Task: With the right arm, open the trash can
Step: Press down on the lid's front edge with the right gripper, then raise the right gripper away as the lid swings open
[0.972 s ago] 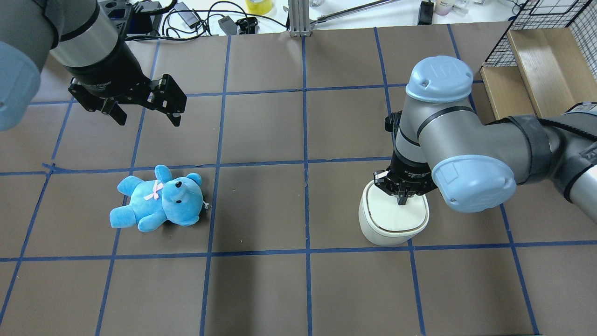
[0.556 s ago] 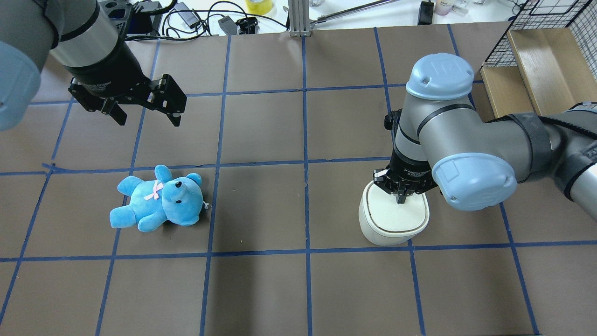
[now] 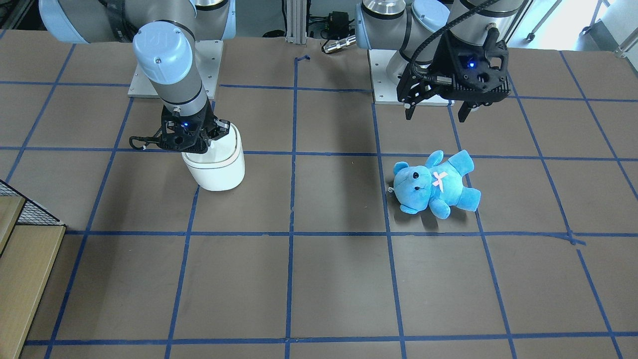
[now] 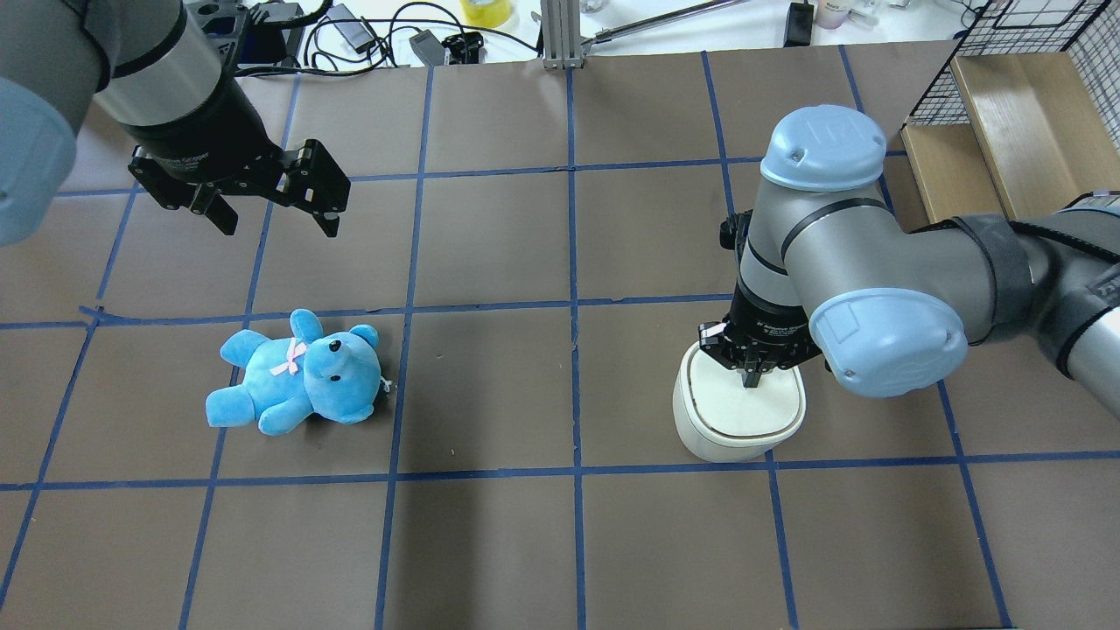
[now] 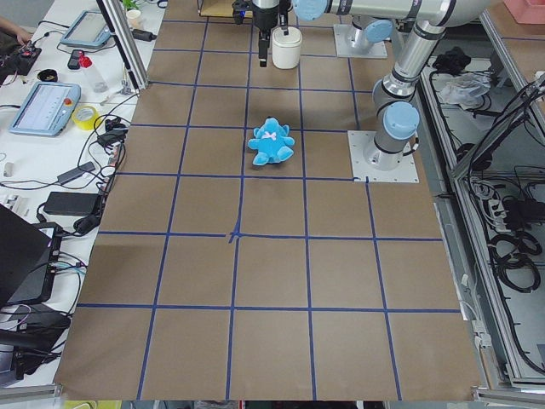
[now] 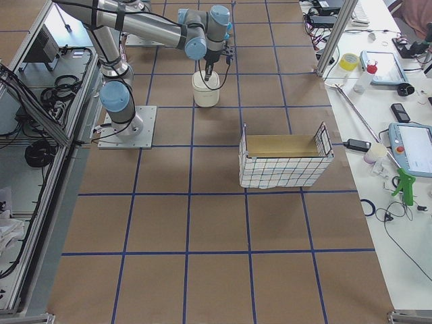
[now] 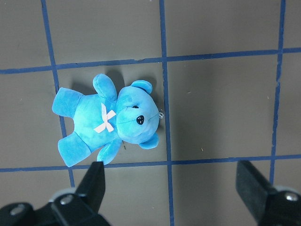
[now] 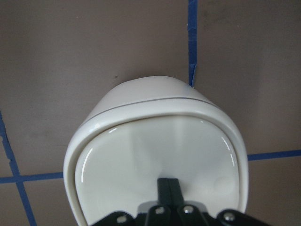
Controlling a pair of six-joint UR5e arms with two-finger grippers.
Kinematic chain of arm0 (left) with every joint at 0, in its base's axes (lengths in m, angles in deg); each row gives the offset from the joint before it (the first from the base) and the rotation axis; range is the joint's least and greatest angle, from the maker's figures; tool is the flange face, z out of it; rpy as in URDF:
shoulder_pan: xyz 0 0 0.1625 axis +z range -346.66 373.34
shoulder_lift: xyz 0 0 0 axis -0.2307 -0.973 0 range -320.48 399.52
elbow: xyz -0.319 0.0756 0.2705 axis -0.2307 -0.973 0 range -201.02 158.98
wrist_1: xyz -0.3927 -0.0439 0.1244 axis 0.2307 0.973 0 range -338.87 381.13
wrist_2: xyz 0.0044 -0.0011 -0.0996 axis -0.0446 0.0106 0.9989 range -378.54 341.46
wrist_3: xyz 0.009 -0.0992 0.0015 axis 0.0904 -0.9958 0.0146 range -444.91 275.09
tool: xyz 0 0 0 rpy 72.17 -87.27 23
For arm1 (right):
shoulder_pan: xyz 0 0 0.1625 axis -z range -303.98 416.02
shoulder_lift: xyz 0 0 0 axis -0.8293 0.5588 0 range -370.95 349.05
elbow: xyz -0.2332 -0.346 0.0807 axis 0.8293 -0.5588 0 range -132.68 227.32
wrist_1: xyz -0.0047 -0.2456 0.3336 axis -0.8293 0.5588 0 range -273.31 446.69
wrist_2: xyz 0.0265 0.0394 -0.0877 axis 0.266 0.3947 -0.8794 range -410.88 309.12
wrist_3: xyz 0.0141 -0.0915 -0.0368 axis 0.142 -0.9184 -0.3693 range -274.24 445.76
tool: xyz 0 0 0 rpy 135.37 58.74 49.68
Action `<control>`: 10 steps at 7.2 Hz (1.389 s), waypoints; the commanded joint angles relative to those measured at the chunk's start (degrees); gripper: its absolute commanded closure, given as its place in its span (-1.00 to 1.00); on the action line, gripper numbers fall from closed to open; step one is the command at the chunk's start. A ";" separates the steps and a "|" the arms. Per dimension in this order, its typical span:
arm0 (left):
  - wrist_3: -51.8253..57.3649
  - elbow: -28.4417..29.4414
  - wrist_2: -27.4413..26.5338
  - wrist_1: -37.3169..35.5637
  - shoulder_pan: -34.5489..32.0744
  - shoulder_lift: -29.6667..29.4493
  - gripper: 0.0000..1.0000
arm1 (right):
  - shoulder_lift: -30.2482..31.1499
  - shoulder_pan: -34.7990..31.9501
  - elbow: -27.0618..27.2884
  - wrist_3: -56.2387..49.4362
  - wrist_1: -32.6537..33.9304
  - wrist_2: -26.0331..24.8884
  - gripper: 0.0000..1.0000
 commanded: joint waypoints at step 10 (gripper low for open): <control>0.02 0.00 0.00 0.00 0.00 0.00 -1.00 | 3.87 -0.16 -24.93 -0.07 -20.18 -0.81 -1.00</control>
